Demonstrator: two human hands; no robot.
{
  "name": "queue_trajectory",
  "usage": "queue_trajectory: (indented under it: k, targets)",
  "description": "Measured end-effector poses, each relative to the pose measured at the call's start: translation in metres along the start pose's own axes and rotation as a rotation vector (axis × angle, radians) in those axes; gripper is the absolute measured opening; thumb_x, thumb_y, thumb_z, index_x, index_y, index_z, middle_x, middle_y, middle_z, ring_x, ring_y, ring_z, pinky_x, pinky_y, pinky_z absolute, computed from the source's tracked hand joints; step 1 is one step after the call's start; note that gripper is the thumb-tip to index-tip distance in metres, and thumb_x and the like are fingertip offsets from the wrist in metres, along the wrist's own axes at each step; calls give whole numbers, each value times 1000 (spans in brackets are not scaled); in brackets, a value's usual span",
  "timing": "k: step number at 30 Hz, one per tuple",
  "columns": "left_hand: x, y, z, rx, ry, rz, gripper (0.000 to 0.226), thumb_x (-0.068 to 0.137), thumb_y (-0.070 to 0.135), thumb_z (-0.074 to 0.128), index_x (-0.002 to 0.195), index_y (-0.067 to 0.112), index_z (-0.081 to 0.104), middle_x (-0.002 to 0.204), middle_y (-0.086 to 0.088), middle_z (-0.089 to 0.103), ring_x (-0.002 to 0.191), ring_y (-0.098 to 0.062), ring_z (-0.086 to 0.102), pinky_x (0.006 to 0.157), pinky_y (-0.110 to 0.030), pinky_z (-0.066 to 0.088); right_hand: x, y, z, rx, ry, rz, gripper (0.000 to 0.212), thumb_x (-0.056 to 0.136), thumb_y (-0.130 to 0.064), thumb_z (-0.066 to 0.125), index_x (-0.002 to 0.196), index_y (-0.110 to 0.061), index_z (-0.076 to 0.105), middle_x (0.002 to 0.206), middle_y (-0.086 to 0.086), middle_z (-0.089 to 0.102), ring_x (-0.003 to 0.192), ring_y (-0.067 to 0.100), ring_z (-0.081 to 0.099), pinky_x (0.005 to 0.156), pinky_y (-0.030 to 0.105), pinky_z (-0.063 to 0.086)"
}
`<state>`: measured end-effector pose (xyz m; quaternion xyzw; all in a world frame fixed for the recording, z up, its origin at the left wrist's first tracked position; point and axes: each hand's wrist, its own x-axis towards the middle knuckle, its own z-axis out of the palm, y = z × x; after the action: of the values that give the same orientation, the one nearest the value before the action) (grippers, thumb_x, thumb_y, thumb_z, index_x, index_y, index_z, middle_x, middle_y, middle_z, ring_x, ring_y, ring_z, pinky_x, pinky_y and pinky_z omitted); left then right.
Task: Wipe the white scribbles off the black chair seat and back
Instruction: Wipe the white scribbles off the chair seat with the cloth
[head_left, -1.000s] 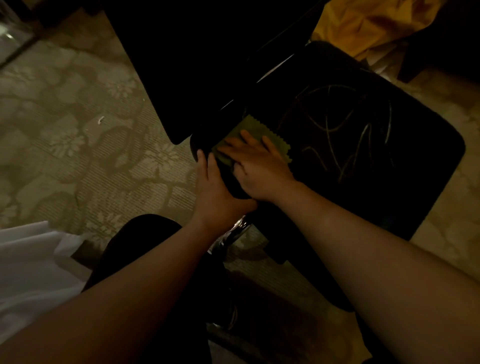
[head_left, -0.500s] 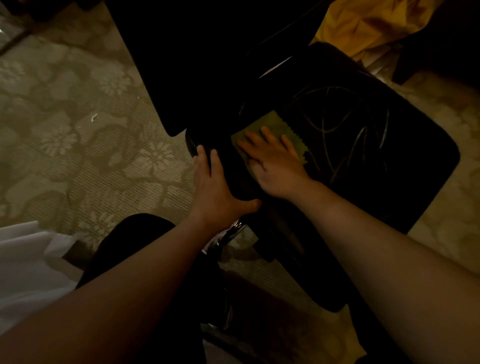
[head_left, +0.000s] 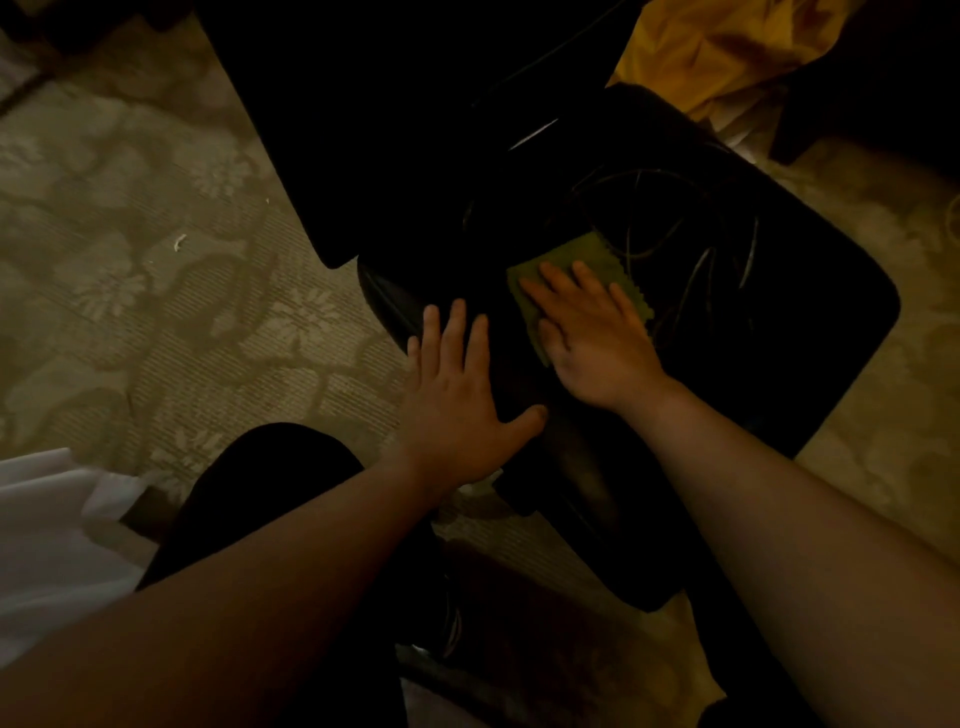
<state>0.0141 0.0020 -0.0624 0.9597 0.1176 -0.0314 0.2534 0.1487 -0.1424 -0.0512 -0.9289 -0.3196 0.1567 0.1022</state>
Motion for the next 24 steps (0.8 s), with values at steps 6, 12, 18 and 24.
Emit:
queue_trajectory:
  k: [6, 12, 18, 24]
  targets:
    - [3, 0, 6, 63, -25, -6, 134, 69, 97, 40, 162, 13, -6, 169, -9, -20, 152, -31, -30, 120, -48, -19, -6, 11, -2, 4, 9, 131, 54, 108, -42, 23, 160, -40, 11, 170, -13, 2, 156, 17, -8, 124, 46, -4]
    - [7, -8, 9, 61, -16, 10, 139, 62, 99, 37, 163, 12, -3, 170, -10, -15, 154, -31, -26, 122, -50, -15, -33, -5, 2, -67, -22, -81, 54, 107, -40, 26, 160, -37, 15, 170, -9, 8, 156, 20, -5, 124, 48, -1]
    - [17, -16, 5, 80, -11, 11, 140, 59, 101, 37, 163, 14, 0, 171, -9, -11, 155, -29, -22, 125, -53, -8, -47, -12, 7, -67, -45, -143, 53, 109, -41, 24, 160, -42, 10, 169, -16, 0, 155, 13, -11, 123, 43, -8]
    - [10, -4, -4, 91, -42, -25, 127, 70, 85, 46, 163, 16, -5, 170, -9, -18, 154, -28, -26, 125, -51, -11, -37, 4, 4, -33, -16, -33, 52, 109, -42, 21, 160, -41, 12, 169, -14, 5, 156, 15, -6, 125, 46, -3]
